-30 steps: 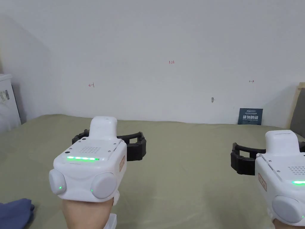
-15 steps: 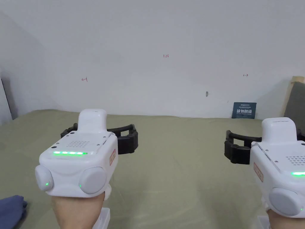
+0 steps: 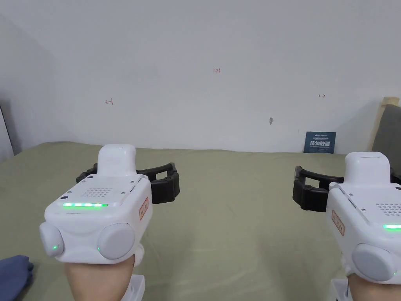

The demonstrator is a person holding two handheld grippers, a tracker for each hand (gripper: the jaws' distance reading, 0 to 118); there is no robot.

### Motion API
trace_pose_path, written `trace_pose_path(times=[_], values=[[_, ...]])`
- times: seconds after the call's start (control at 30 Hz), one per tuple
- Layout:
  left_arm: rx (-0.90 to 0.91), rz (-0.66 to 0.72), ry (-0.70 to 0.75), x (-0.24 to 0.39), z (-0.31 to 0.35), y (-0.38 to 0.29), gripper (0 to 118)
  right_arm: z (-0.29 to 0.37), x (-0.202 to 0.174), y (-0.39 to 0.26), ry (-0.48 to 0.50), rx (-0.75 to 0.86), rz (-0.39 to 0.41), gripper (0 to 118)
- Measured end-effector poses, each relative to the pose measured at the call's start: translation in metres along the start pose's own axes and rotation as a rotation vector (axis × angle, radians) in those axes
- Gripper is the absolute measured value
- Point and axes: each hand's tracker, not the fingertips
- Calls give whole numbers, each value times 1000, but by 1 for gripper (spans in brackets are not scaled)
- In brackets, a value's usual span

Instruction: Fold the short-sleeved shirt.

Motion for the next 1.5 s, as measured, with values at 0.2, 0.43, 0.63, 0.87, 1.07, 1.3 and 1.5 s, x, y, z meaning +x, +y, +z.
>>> trace_pose_path(times=[0.2,0.43,0.63,0.87,1.07,1.3,1.5], values=[[5,22,-14,1,-1,-6,116,1,1,1,31,19,-13,118],[43,-7,22,4,3,-5,116,2,4,3,98,46,-8,118],[49,-12,11,5,10,-1,116,4,2,4,104,27,-52,117],[52,2,5,6,11,7,116,8,7,7,144,36,-64,118],[47,0,1,4,11,5,116,16,5,10,227,66,-56,118],[48,16,-14,6,12,4,116,18,0,21,219,49,-60,118],[38,28,-27,5,9,3,116,25,4,24,281,77,-141,118]])
